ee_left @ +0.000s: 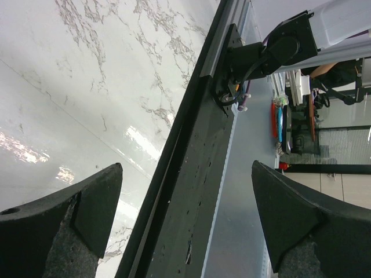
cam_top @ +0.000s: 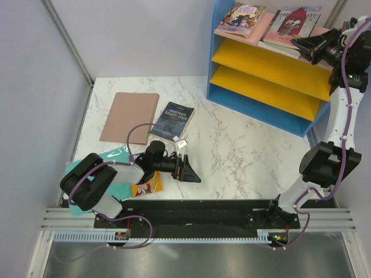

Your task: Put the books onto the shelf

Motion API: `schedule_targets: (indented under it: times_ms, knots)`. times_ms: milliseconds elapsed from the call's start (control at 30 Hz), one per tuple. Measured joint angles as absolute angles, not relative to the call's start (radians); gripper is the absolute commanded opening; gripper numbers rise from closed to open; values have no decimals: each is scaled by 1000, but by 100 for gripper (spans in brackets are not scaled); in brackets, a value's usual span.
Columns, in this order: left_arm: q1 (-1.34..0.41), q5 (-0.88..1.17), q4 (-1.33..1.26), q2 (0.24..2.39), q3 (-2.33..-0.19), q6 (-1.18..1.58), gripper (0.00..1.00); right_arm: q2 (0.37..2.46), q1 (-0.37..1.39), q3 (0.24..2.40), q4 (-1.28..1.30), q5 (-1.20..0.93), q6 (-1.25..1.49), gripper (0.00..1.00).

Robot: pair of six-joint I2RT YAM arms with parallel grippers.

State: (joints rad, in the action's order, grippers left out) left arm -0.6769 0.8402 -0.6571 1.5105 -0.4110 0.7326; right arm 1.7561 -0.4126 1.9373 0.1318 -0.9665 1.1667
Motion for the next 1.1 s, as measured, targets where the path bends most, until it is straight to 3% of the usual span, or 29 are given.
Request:
schedule_targets:
  times_ms: [467, 567, 600, 700, 767, 933, 1100]
  knots:
    - [-677, 840, -661, 1510, -411, 733, 98, 1763, -413, 1937, 110, -963, 1216, 14]
    - [-677, 840, -661, 1510, -411, 733, 98, 1764, -413, 1937, 103, -963, 1225, 30]
    - [-677, 840, -661, 1510, -411, 733, 98, 1764, -413, 1937, 100, -963, 1228, 44]
    - [-677, 840, -662, 1512, -411, 733, 98, 1761, -412, 1936, 65, -974, 1249, 74]
    - [-678, 840, -662, 1512, -411, 733, 98, 1744, -411, 1936, 38, -977, 1256, 85]
    - [-681, 841, -664, 1512, -411, 733, 98, 1723, -411, 1931, 21, -975, 1258, 98]
    - [-681, 841, -668, 1512, -411, 733, 98, 1710, -411, 1930, 55, -966, 1235, 98]
